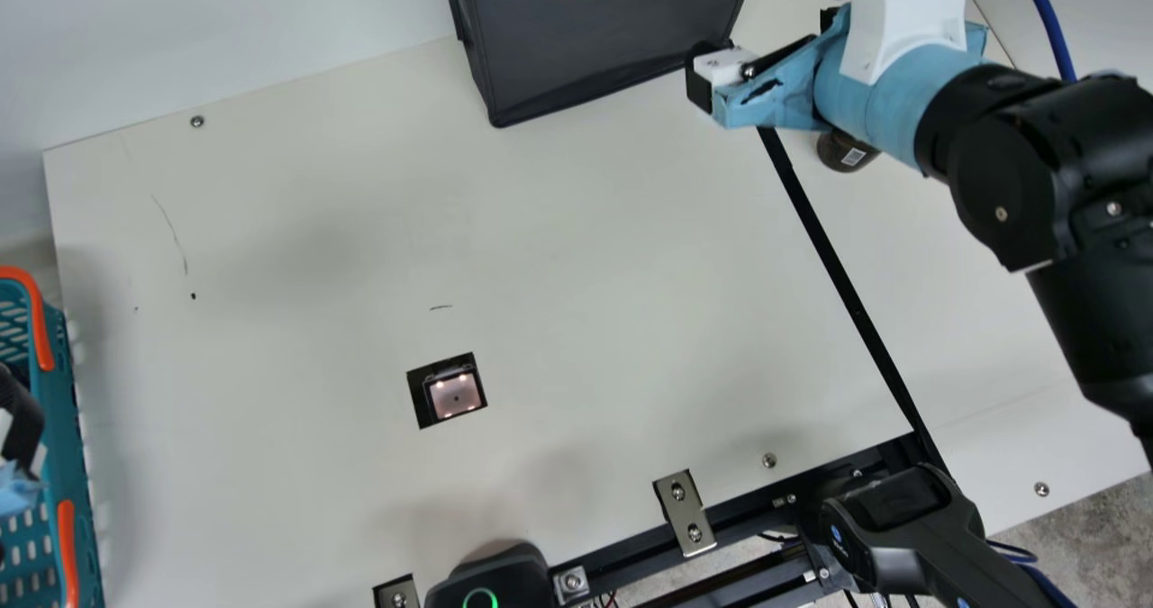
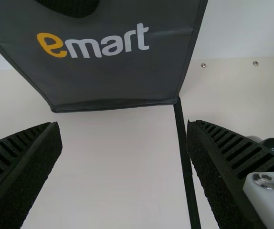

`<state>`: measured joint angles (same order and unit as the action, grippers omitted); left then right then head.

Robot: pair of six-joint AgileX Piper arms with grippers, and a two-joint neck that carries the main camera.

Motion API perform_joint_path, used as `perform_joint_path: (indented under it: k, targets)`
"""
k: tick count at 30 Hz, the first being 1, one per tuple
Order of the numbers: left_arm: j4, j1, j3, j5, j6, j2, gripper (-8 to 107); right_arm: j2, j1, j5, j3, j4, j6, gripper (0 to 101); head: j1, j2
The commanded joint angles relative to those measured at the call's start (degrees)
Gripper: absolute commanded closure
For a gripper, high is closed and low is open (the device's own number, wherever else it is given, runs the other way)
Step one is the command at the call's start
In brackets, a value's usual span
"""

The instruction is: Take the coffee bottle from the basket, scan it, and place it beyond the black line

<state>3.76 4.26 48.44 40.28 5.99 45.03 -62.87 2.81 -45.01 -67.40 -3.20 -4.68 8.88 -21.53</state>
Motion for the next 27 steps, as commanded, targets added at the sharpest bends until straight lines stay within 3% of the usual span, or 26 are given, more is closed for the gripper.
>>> perform_joint_path:
  k: [1, 17, 27]
  targets:
    - [0.0, 0.0, 0.0, 0.0, 0.0, 0.0, 9, 1.21, 0.61, -0.23, 0.41, -0.56, -0.6, 10, -0.96, -0.05]
    - [-1.17, -3.02, 10.55, 15.03, -1.72, -0.88, 9, 12.98, -1.07, -15.19, -1.27, 1.26, 4.03, 10, -0.96, 19.95]
    - [-1.95, -5.03, 17.59, 25.05, -2.87, -1.47, 9, 20.24, -2.15, -24.49, -2.36, 2.4, 6.93, 10, -0.96, 19.95]
